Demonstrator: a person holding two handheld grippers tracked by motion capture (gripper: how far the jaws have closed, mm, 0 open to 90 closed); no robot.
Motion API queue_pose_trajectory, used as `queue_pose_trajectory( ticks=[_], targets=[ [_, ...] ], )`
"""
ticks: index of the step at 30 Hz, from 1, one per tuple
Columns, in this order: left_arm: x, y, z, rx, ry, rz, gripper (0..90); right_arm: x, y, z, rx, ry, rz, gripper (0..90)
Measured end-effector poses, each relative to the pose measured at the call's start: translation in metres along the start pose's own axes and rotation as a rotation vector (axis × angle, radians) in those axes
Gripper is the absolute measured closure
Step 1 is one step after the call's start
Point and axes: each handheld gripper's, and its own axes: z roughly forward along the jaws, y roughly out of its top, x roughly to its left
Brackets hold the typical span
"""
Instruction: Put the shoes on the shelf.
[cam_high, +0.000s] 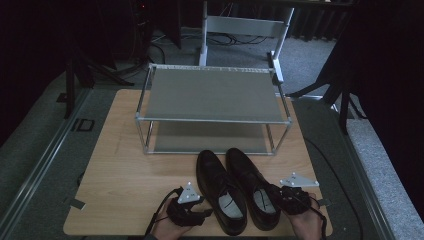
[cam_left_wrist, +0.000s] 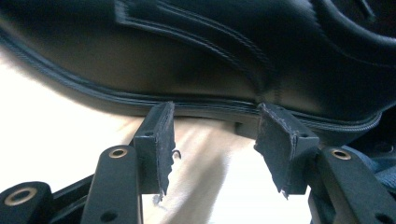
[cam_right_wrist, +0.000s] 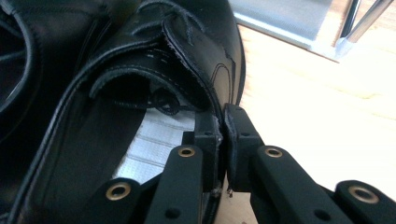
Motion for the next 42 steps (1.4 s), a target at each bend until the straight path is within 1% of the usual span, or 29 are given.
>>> queue_pose_trajectory(
  ticks=[1, 2, 3, 5, 6, 7, 8, 10, 13, 14, 18, 21, 22, 23, 25, 28, 30, 35, 37, 38, 39, 42],
  targets=[
    [0.002, 0.0, -0.001, -0.005, -0.005, -0.007, 47.0, -0.001, 0.0, 0.001, -0.004, 0.001, 0.004, 84.9],
    [0.004, 0.001, -0.001, -0.009, -0.019, -0.012, 46.8, -0.001, 0.0, 0.001, -0.012, 0.001, 0.008, 85.0],
    [0.005, 0.002, -0.001, -0.01, -0.027, -0.012, 46.7, -0.001, 0.0, 0.001, -0.022, 0.002, 0.018, 85.1],
    [0.005, 0.004, 0.001, -0.009, -0.035, 0.003, 46.4, 0.0, -0.001, 0.003, -0.039, -0.003, 0.03, 85.2],
    [0.005, 0.006, 0.002, -0.009, -0.048, 0.009, 46.1, 0.001, -0.001, 0.004, -0.049, -0.004, 0.041, 85.2],
    [0.004, 0.006, 0.003, -0.012, -0.047, 0.011, 46.3, 0.001, -0.001, 0.005, -0.058, 0.001, 0.058, 85.1],
    [0.005, 0.007, 0.002, -0.015, -0.051, 0.014, 46.4, 0.001, -0.001, 0.005, -0.062, 0.004, 0.065, 85.1],
    [0.005, 0.007, 0.002, -0.016, -0.062, 0.017, 46.3, 0.002, 0.001, 0.005, -0.07, 0.003, 0.067, 85.0],
    [0.006, 0.007, 0.004, -0.015, -0.085, 0.015, 46.9, 0.005, 0.002, 0.007, -0.093, 0.0, 0.088, 84.8],
    [0.006, 0.007, 0.004, -0.015, -0.091, 0.016, 47.2, 0.006, 0.003, 0.008, -0.097, 0.002, 0.087, 84.7],
    [0.006, 0.008, 0.006, -0.012, -0.107, 0.015, 47.5, 0.009, 0.005, 0.009, -0.096, -0.002, 0.075, 84.4],
    [0.002, 0.011, 0.01, 0.0, -0.128, 0.025, 47.3, 0.004, 0.004, 0.01, -0.086, 0.017, 0.089, 83.6],
    [-0.001, 0.013, 0.012, 0.005, -0.12, 0.037, 45.4, 0.002, 0.004, 0.011, -0.078, 0.026, 0.092, 83.2],
    [-0.003, 0.014, 0.013, 0.011, -0.11, 0.05, 44.5, 0.0, 0.004, 0.012, -0.07, 0.026, 0.085, 82.7],
    [-0.004, 0.016, 0.013, 0.013, -0.124, 0.049, 45.1, -0.007, 0.006, 0.012, -0.06, 0.05, 0.08, 82.0],
    [-0.008, 0.016, 0.016, 0.024, -0.137, 0.065, 45.1, -0.011, 0.01, 0.013, -0.056, 0.054, 0.071, 82.1],
    [-0.01, 0.017, 0.017, 0.025, -0.144, 0.067, 45.5, -0.016, 0.013, 0.014, -0.046, 0.057, 0.059, 82.1],
    [-0.016, 0.019, 0.021, 0.042, -0.17, 0.083, 47.6, -0.029, 0.019, 0.017, -0.029, 0.088, 0.032, 82.1],
    [-0.018, 0.019, 0.023, 0.044, -0.177, 0.08, 48.4, -0.035, 0.022, 0.02, -0.025, 0.095, 0.019, 82.2],
    [-0.019, 0.019, 0.023, 0.042, -0.18, 0.076, 48.4, -0.035, 0.022, 0.02, -0.025, 0.095, 0.019, 82.2],
    [-0.019, 0.019, 0.024, 0.04, -0.184, 0.071, 49.0, -0.037, 0.023, 0.021, -0.024, 0.1, 0.008, 82.3],
    [-0.019, 0.018, 0.024, 0.042, -0.188, 0.073, 49.2, -0.038, 0.023, 0.021, -0.021, 0.104, 0.001, 81.9]
  ],
)
